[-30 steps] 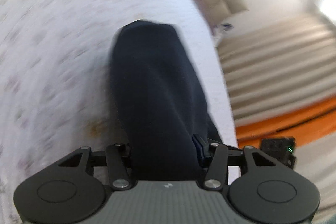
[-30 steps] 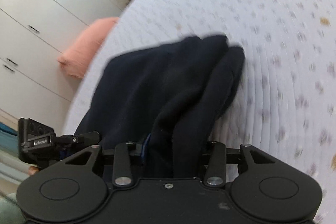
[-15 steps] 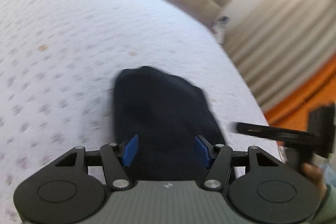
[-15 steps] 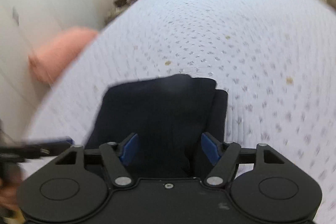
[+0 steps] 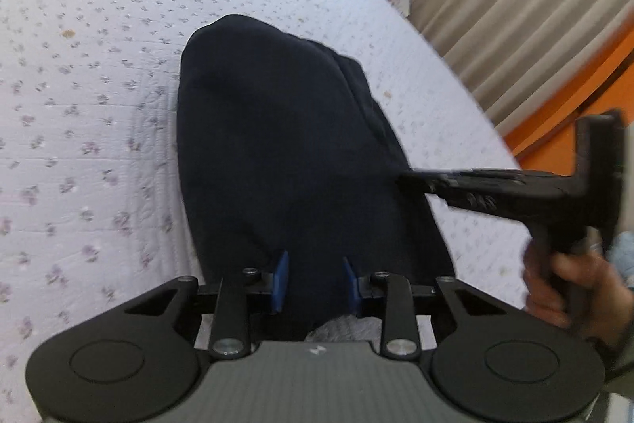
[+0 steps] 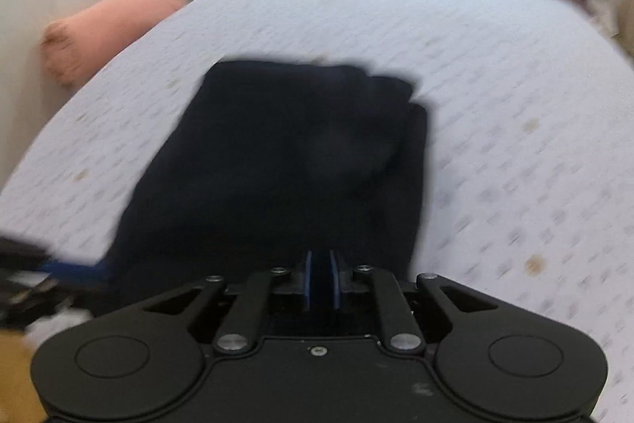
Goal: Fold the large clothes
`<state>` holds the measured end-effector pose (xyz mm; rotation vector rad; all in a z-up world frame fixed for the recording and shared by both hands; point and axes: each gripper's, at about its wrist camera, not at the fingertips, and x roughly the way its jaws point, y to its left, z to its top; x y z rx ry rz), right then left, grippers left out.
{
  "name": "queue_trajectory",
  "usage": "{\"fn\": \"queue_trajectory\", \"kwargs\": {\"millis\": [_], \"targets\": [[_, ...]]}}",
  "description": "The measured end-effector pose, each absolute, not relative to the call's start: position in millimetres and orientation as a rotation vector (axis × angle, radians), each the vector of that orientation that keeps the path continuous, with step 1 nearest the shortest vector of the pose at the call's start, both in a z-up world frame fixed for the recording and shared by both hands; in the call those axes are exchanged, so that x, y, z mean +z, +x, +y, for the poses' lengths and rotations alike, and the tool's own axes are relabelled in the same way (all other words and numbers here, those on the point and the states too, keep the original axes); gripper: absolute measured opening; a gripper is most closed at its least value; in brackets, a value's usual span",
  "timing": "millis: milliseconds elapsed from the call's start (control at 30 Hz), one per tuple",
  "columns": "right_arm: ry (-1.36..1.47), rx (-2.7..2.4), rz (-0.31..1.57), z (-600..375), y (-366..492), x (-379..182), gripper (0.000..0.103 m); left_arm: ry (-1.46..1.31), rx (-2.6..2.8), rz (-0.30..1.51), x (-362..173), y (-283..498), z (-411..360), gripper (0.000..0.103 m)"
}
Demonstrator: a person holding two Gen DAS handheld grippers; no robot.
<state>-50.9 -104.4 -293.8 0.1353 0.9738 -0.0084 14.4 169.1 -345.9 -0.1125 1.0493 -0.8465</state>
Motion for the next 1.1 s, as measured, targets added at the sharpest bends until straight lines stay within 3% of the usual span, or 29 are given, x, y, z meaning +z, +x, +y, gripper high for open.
{"fn": "queue_trajectory", "kwargs": {"millis": [67,133,200,300,433,533,667,700,733,767,800,867,1100], "targets": [[0.181,-0.012,1.056,-103,-51,-315,0.011,-0.058,-0.807,1.041,-349,10,160,0.032],[0.401,-0.092,1.153,-129,-54,-337,0.010,0.054,-0.778,1.021,-357,1,147,0.032],[0.530,-0.150,1.180,-149,-64,-331,0.007,0.151,-0.747,1.002,-352,-7,136,0.032],[0.420,-0.165,1.162,-146,-78,-288,0.020,0.178,-0.714,1.010,-324,-18,132,0.032],[0.341,-0.123,1.125,-130,-91,-217,0.021,0.164,-0.654,0.976,-265,-34,136,0.033],[0.304,-0.125,1.054,-118,-103,-161,0.030,0.181,-0.577,0.915,-209,-46,136,0.033],[0.258,-0.114,1.005,-106,-112,-98,0.030,0.142,-0.512,0.874,-136,-63,136,0.036],[0.220,-0.135,0.994,-102,-114,-85,0.034,0.138,-0.489,0.871,-122,-69,135,0.040],[0.191,-0.150,0.987,-99,-117,-72,0.051,0.135,-0.460,0.866,-106,-74,134,0.043],[0.171,-0.162,0.985,-97,-118,-64,0.080,0.130,-0.441,0.862,-93,-80,132,0.053],[0.155,-0.182,0.982,-94,-120,-57,0.090,0.122,-0.426,0.864,-85,-84,131,0.066],[0.136,-0.209,0.962,-92,-126,-46,0.092,0.084,-0.402,0.876,-69,-93,127,0.076],[0.129,-0.229,1.022,-87,-129,-63,0.092,0.067,-0.371,0.963,-78,-100,119,0.077]]}}
